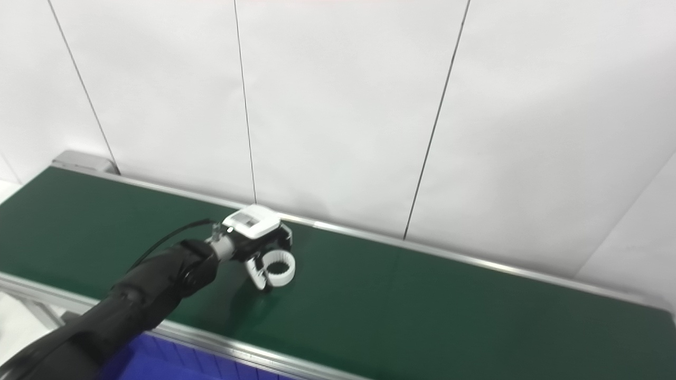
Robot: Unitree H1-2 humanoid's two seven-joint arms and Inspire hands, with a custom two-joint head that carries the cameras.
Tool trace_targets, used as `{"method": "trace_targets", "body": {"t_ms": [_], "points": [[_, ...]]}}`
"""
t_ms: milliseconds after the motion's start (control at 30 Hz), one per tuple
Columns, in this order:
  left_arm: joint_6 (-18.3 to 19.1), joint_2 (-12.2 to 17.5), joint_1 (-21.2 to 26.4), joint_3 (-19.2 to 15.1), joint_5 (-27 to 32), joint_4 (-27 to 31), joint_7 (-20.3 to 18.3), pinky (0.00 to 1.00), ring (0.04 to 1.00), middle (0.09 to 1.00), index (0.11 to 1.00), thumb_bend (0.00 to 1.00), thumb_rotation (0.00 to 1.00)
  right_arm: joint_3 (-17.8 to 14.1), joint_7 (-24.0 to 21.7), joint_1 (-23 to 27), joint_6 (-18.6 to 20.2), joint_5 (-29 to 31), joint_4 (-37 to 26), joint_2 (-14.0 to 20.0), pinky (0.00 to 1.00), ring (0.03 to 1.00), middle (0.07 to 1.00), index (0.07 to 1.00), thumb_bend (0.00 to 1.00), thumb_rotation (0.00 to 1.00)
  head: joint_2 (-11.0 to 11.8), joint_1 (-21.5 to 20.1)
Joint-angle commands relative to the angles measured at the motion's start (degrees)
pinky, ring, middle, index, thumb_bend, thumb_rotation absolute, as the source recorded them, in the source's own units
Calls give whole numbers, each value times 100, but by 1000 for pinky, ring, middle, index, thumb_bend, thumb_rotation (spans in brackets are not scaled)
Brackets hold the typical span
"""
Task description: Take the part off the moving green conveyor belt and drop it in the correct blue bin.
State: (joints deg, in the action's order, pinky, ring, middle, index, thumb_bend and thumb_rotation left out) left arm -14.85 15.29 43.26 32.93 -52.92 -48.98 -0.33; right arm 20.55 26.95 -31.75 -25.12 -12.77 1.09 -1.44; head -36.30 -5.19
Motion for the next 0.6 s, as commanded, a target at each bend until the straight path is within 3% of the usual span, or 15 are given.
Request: {"method": "trace_targets", "body": {"t_ms": [0, 33, 100, 333, 400, 567], "points": [[5, 84, 77, 62, 80, -89, -157, 370, 448, 516, 504, 525, 35, -16, -83, -106, -177, -68, -256, -91, 807, 864, 954, 988, 679, 1000, -38, -32], [-37, 54, 40, 87, 132, -126, -173, 308, 385, 462, 510, 521, 14, -27, -99, -115, -177, -70, -268, -104, 807, 864, 956, 989, 675, 1000, -38, -32], [-114, -2, -68, 77, 306, -136, -154, 282, 354, 434, 514, 519, 3, -48, -120, -127, -178, -80, -278, -129, 810, 863, 959, 989, 666, 1000, -60, -53], [-473, -112, -351, -130, 1074, 22, -128, 337, 415, 454, 506, 520, 0, -128, -219, -154, -172, -96, -285, -239, 798, 855, 961, 980, 679, 1000, -67, -112], [-517, -137, -392, -154, 1175, 70, -115, 394, 475, 495, 487, 519, 0, -151, -258, -160, -168, -85, -287, -265, 794, 854, 963, 979, 694, 1000, -71, -114], [-371, -24, -413, -171, 1248, 645, -386, 430, 510, 512, 479, 517, 0, -218, -343, -167, -169, -126, -291, -317, 785, 845, 963, 982, 681, 1000, -106, -74]]}}
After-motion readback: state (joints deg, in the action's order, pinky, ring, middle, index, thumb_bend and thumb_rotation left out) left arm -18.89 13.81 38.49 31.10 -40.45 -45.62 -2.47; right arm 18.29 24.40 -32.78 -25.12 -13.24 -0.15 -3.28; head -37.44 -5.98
